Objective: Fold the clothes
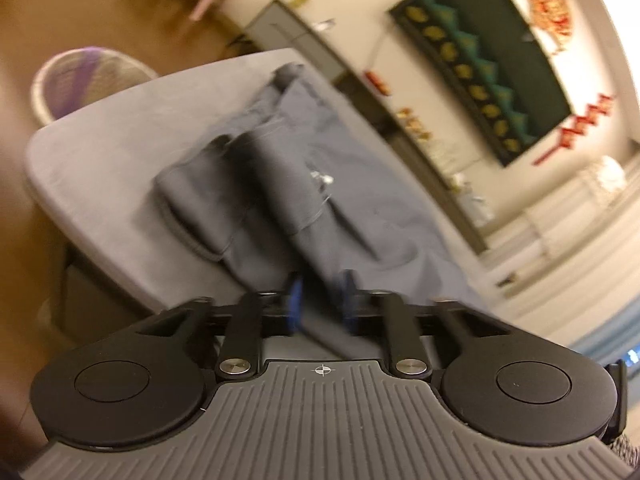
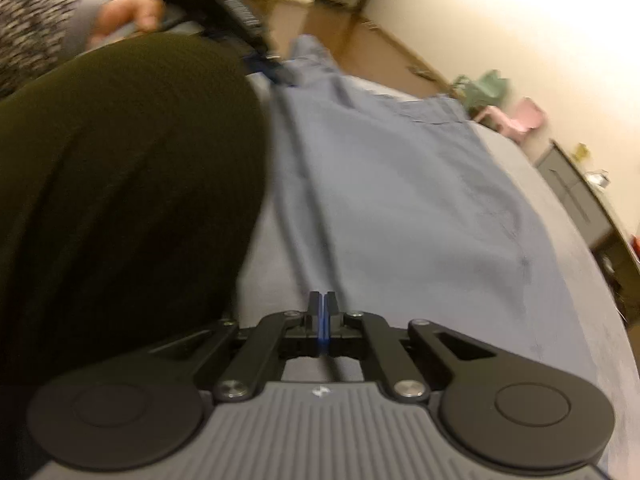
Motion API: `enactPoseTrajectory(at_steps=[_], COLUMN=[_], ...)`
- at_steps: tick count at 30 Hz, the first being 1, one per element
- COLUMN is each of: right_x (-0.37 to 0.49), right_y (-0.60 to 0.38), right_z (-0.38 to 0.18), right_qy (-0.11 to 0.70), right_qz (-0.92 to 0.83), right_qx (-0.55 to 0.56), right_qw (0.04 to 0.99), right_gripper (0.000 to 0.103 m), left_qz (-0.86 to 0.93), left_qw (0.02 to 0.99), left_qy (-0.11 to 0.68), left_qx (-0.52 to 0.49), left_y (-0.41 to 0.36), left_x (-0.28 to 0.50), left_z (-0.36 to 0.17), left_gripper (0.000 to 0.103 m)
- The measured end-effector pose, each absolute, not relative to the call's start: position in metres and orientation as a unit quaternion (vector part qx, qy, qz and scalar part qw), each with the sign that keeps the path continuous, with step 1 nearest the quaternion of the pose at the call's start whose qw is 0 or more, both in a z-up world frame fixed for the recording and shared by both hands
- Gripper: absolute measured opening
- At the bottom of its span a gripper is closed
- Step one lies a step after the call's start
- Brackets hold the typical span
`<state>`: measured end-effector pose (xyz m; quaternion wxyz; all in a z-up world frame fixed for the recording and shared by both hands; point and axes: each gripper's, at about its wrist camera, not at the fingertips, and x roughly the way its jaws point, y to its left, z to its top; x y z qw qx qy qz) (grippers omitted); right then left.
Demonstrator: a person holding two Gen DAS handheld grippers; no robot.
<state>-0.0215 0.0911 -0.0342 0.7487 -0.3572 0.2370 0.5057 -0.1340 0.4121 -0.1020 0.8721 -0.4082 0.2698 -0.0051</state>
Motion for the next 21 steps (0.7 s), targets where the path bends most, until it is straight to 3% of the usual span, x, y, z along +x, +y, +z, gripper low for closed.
enactPoseTrajectory(at_steps=[1,2,3,6,8,9,10,17,18,19,20,21], right_x=[-0.019,-0.018,-0.017,-0.021,-0.024,-0.026,-0.028,-0.05,-0.05,-0.049,-0.048,-0.047], right_y=[0.091,0.093,0.095,0.099,0.102,0.103,0.105,0.101,0.1,0.1,0.099,0.097], right_z=[-0.032,-0.031,-0.029,-0.031,-0.032,-0.033,-0.034,-0.038,-0.04,-0.043,-0.044,-0.044], right_qy=[0.232,0.227,0.221,0.218,0.217,0.216,0.216,0.206,0.207,0.209,0.211,0.212], right_qz=[0.502,0.5,0.498,0.504,0.51,0.512,0.515,0.545,0.549,0.552,0.553,0.552], right_qx=[-0.354,-0.353,-0.353,-0.36,-0.365,-0.367,-0.37,-0.386,-0.388,-0.39,-0.389,-0.385], right_qw=[0.754,0.758,0.761,0.754,0.748,0.745,0.742,0.715,0.711,0.706,0.706,0.708], right_gripper=[0.021,0.036,0.047,0.048,0.041,0.015,0.0,0.001,0.001,0.001,0.001,0.001], left_qz=[0.007,0.02,0.03,0.061,0.061,0.059,0.061,0.066,0.069,0.077,0.084,0.092], left_qw=[0.866,0.859,0.854,0.84,0.832,0.83,0.83,0.836,0.839,0.842,0.844,0.846], left_qy=[0.271,0.275,0.278,0.299,0.315,0.323,0.327,0.319,0.32,0.324,0.328,0.332], left_qx=[-0.42,-0.431,-0.438,-0.45,-0.452,-0.452,-0.448,-0.442,-0.435,-0.425,-0.415,-0.407], left_y=[0.41,0.409,0.406,0.401,0.397,0.394,0.391,0.374,0.371,0.367,0.363,0.36], left_x=[-0.138,-0.141,-0.141,-0.138,-0.131,-0.126,-0.121,-0.102,-0.099,-0.096,-0.093,-0.091], left_z=[-0.099,-0.096,-0.092,-0.084,-0.086,-0.087,-0.088,-0.089,-0.089,-0.088,-0.088,-0.088], left_gripper=[0.05,0.061,0.064,0.069,0.072,0.072,0.072,0.079,0.078,0.06,0.023,0.01])
